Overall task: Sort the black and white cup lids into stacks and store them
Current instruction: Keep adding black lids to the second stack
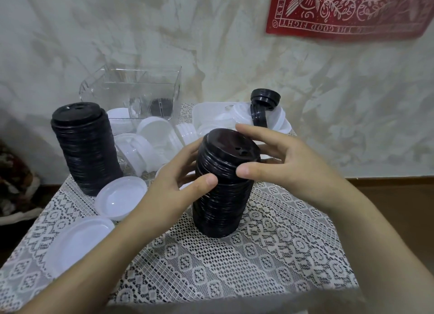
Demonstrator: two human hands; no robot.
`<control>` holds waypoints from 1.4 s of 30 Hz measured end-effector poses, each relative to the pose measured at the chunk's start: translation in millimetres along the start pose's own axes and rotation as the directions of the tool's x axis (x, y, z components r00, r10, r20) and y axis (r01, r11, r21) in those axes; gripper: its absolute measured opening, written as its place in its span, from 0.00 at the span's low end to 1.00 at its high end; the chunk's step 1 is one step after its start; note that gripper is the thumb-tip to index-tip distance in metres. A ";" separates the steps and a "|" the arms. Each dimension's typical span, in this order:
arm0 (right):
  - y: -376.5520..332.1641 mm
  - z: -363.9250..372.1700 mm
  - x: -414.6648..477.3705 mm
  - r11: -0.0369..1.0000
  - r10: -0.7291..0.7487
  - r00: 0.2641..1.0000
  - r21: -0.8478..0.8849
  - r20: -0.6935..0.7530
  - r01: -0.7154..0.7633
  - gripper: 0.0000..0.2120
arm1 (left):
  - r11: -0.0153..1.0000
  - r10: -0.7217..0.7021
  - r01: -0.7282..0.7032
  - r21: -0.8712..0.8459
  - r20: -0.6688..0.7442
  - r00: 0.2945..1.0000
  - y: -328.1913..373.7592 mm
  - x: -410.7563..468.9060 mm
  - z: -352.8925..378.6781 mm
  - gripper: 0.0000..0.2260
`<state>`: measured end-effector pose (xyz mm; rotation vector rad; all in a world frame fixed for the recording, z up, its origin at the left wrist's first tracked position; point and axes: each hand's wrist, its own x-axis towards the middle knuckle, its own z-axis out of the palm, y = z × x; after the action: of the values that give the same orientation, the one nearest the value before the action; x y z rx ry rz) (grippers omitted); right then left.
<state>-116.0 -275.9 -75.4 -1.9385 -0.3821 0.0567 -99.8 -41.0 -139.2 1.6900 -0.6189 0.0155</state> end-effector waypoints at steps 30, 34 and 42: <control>12.5 12.6 -2.5 0.994 -0.099 0.995 0.049 0.021 0.097 0.31 | 0.994 0.052 -0.047 0.095 -0.050 0.997 -3.3 -1.5 2.1 0.33; 12.7 13.5 -4.5 0.993 -0.105 0.994 0.056 0.013 0.104 0.30 | 0.997 0.024 -0.023 0.077 -0.014 1.000 -5.5 -2.7 4.1 0.39; 12.4 13.3 -2.5 0.994 -0.096 0.995 0.039 -0.032 0.097 0.30 | 0.995 -0.026 0.027 0.097 -0.017 1.000 -5.9 -0.9 1.1 0.46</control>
<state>-118.4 -269.0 -92.3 -1.8759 -0.4507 -0.0274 -98.5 -41.1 -145.1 1.7901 -0.5917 0.0404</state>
